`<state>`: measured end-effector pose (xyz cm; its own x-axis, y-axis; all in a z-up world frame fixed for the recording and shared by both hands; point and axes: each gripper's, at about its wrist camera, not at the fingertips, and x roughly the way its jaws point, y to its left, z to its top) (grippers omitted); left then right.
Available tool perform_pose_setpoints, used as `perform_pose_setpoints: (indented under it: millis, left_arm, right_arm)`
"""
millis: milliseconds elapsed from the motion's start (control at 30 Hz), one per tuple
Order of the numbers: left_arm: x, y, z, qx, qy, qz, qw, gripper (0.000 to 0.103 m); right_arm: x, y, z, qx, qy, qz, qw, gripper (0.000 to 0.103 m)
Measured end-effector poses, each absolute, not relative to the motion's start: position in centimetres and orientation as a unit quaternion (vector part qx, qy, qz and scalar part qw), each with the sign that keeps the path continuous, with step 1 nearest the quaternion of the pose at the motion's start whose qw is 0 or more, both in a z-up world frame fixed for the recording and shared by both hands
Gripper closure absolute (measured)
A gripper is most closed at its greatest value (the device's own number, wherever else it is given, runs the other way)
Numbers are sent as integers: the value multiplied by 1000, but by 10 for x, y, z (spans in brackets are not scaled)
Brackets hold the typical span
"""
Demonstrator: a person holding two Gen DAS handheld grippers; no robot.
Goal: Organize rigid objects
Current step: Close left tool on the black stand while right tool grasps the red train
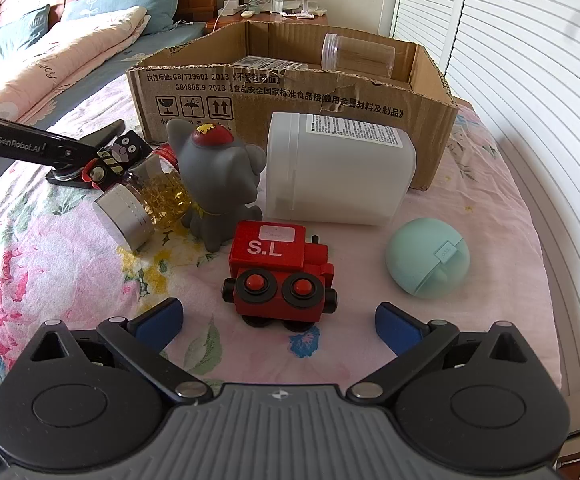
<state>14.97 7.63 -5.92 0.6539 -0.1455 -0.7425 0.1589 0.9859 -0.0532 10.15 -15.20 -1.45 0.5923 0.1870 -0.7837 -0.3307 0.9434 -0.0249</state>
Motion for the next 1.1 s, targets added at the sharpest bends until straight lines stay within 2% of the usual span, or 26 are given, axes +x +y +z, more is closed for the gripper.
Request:
perform_pose_setpoints:
  millis: [400,633,1067,1100]
  left_arm:
    - [146,76,-45,8,396,-81,915,65]
    - [142,80,-42,15,404,-85,911,65]
    - [141,81,-59,12,421,-65,905,64]
    - [141,81,-58,11,422,-66,904,64]
  right_arm:
    - [112,-147,-13,-103,419,134,892,0]
    - [114,-142,-11,-109,412,147,893,11]
    - [115,-140,-8,-105,404,149,896,13]
    - [115,-140,-9,-104,404,149,896,16]
